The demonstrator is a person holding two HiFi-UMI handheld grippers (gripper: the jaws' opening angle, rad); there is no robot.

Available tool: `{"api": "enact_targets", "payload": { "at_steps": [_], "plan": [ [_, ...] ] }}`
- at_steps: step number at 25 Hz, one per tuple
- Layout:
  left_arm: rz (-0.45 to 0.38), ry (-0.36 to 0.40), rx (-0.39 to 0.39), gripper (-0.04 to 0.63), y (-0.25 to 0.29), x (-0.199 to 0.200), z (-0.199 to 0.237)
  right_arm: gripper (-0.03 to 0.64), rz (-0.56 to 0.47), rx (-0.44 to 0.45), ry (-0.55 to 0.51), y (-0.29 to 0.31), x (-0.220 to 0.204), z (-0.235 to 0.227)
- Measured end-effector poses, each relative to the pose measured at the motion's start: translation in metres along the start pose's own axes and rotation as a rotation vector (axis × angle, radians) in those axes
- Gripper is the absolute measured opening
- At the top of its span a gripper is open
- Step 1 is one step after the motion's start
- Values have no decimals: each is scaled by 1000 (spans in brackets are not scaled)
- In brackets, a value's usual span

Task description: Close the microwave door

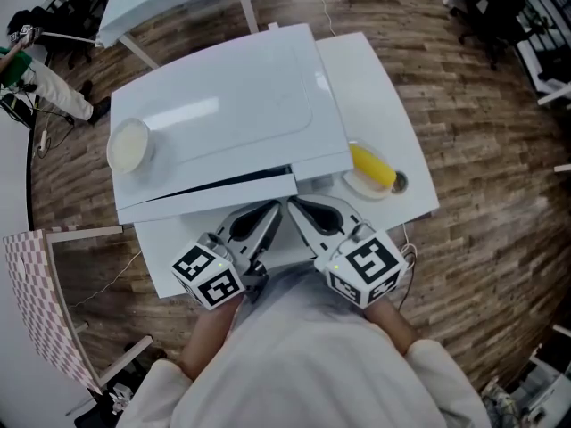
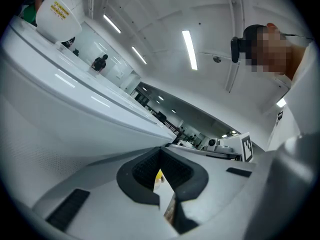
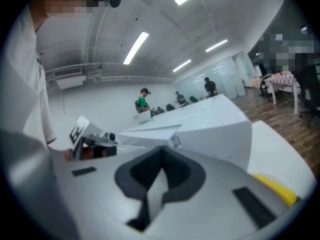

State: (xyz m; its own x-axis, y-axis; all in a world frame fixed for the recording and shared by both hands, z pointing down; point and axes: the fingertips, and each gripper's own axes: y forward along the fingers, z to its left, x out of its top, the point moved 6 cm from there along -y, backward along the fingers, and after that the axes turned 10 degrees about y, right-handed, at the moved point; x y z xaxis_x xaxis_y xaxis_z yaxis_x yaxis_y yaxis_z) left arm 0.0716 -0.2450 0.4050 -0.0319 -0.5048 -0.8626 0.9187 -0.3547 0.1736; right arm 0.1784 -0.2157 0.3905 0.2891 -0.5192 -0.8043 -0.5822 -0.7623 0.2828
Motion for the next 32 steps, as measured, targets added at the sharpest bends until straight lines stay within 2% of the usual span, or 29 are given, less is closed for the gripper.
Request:
{"api": "enact_targets", "payload": {
  "at_steps": [17,24,32],
  "plan": [
    [17,-33,10,17,7,-2,3,23,16,9,11,7,0,-5],
    [-7,-40,49,17,8,3,12,23,-1,-23,1,13,5,-12],
    [-28,-48,58,17,7,5,11,23,41,15,19,19,1,-13]
  ]
}}
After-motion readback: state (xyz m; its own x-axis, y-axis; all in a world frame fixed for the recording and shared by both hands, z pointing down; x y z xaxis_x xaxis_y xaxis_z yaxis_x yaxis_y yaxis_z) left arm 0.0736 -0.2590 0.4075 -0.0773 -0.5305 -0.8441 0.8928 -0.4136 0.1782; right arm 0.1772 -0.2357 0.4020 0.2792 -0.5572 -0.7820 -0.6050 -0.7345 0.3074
